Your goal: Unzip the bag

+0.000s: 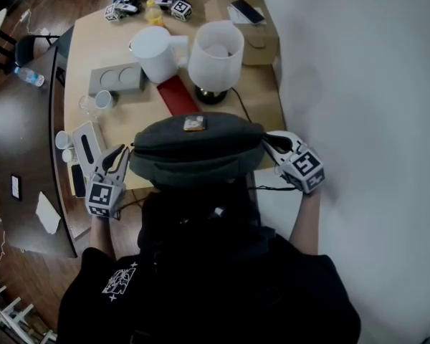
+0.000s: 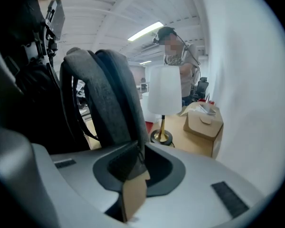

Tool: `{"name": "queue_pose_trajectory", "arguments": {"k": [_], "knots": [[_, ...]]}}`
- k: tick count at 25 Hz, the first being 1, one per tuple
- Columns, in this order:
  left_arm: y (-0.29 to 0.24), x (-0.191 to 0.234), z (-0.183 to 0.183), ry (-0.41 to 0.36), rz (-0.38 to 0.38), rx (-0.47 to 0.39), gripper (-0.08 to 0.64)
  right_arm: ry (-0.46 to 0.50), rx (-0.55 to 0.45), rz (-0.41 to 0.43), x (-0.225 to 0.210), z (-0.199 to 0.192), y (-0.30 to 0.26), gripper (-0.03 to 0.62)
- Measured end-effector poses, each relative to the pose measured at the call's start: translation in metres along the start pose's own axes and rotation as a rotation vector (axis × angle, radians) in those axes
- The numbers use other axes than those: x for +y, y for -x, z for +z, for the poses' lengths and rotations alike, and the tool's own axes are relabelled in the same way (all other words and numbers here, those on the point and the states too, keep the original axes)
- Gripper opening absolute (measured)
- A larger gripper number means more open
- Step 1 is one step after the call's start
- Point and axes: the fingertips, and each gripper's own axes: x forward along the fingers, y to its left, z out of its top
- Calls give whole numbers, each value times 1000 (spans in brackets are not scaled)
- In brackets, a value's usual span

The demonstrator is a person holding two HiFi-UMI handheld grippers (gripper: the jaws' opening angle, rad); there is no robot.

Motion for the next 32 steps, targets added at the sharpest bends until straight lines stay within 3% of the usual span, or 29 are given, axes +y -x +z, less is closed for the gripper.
{"name": "queue_pose_trajectory", "arguments": {"k": [3, 7, 11, 14, 17, 23, 32], "knots": [[16, 30, 21, 51, 74, -68, 37, 6, -52, -36, -11, 15, 13, 74], [23, 48, 59, -4, 107, -140, 37, 35, -207, -97, -25, 60, 36, 74], [15, 38, 110, -66, 75, -211, 37, 93, -370, -120, -23, 120, 47, 67], [2, 13, 159, -161, 30, -280, 37, 93, -519, -113, -12, 167, 48, 69], [-6, -5, 198, -191, -1, -348, 35, 92, -639, -123, -1, 205, 48, 71], [4, -9, 233, -222, 8, -431, 35, 226, -609, -147, 22, 236, 34, 57], [2, -11, 237, -229, -2, -433, 35, 254, -607, -122, 28, 239, 32, 34]]}}
